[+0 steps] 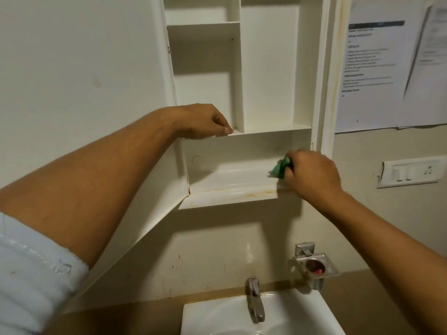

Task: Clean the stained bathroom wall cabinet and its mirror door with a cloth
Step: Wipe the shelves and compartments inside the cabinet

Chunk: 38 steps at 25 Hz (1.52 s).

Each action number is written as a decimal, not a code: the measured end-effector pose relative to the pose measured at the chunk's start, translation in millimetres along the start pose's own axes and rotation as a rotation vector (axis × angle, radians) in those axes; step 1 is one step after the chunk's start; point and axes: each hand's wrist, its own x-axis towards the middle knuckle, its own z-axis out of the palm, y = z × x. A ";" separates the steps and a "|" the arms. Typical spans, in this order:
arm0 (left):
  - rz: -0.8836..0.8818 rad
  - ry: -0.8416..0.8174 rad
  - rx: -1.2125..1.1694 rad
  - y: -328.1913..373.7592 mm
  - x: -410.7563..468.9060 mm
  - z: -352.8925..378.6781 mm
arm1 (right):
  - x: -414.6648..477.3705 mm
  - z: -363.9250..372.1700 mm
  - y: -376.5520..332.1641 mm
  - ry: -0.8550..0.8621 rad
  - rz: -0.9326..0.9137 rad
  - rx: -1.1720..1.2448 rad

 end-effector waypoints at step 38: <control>0.000 -0.033 -0.065 -0.1 6.6 3.3 | 28.0 -4.0 -10.2 -0.291 -0.726 -0.974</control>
